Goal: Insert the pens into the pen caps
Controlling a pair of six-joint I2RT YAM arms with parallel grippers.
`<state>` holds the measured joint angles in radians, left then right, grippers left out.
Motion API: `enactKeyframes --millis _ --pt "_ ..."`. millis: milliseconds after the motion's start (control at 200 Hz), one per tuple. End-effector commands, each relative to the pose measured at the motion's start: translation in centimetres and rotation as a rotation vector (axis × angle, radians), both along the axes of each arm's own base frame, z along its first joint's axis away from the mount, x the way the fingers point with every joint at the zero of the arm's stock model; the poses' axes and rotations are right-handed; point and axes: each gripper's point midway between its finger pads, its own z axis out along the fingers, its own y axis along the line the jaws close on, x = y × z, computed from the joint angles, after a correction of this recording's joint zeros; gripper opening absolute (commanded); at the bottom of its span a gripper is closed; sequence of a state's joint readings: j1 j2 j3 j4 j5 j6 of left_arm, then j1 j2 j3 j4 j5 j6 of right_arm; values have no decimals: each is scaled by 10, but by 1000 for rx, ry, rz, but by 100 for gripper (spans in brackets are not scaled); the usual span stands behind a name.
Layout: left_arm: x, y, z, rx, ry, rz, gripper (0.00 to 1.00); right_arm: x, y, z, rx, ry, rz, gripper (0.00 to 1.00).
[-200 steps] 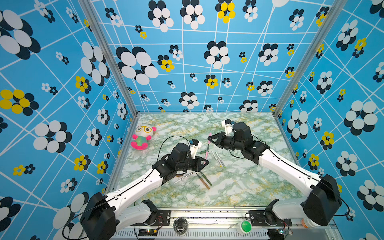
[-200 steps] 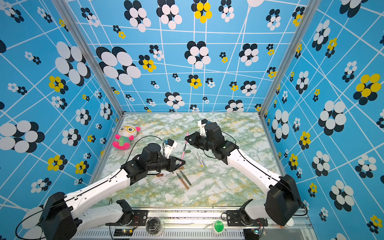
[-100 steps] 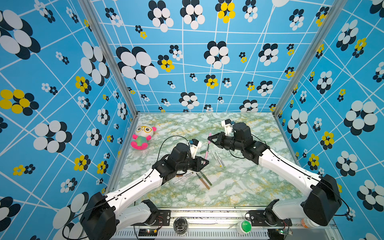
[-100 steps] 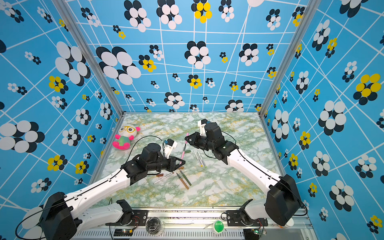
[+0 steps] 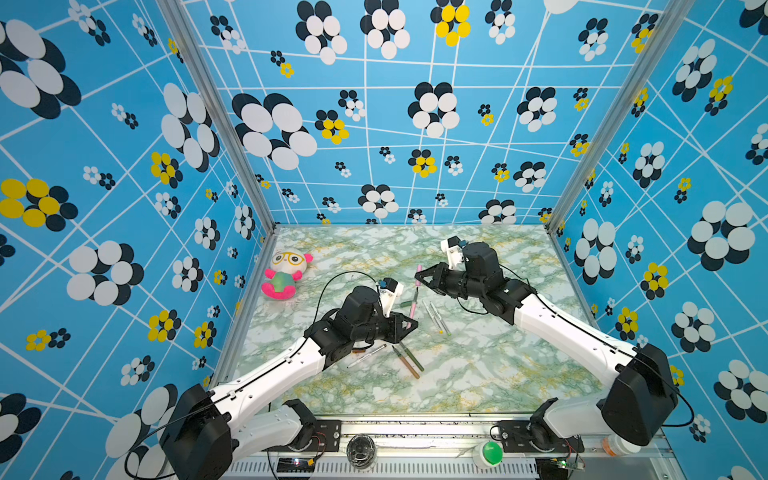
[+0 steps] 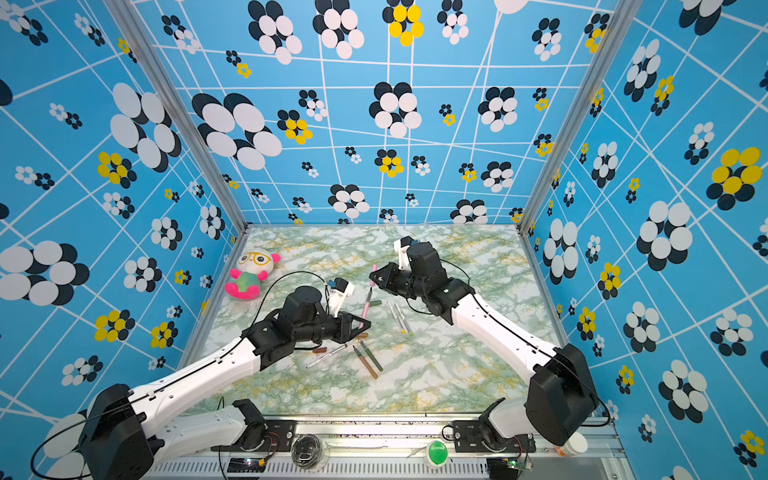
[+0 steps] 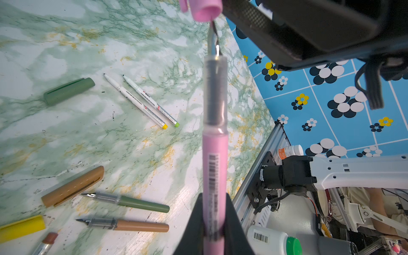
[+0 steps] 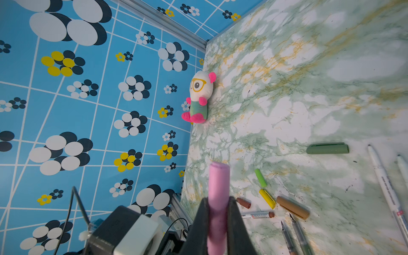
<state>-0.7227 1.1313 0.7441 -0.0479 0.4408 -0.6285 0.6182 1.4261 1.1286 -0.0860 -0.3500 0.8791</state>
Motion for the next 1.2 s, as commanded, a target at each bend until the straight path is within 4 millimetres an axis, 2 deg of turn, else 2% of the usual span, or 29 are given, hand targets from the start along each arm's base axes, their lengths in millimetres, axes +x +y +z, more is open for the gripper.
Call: enactKeyframes --millis 0,360,565,800,930,1194 --pt "1 -6 20 -35 -53 -17 0 3 0 1 -13 -7 7 5" --pt "7 -4 17 -28 -54 20 0 -6 2 6 45 6 31 4" --pt "9 -6 20 -39 -56 22 0 -10 1 0 53 21 29 3" --pt "6 -6 20 -42 -54 13 0 -1 -10 8 39 -6 -40 2" --pt "4 -4 18 -37 -53 12 0 6 -15 19 51 -22 -64 2" --pt "4 -4 19 -37 -55 15 0 5 -6 26 78 -17 -26 2"
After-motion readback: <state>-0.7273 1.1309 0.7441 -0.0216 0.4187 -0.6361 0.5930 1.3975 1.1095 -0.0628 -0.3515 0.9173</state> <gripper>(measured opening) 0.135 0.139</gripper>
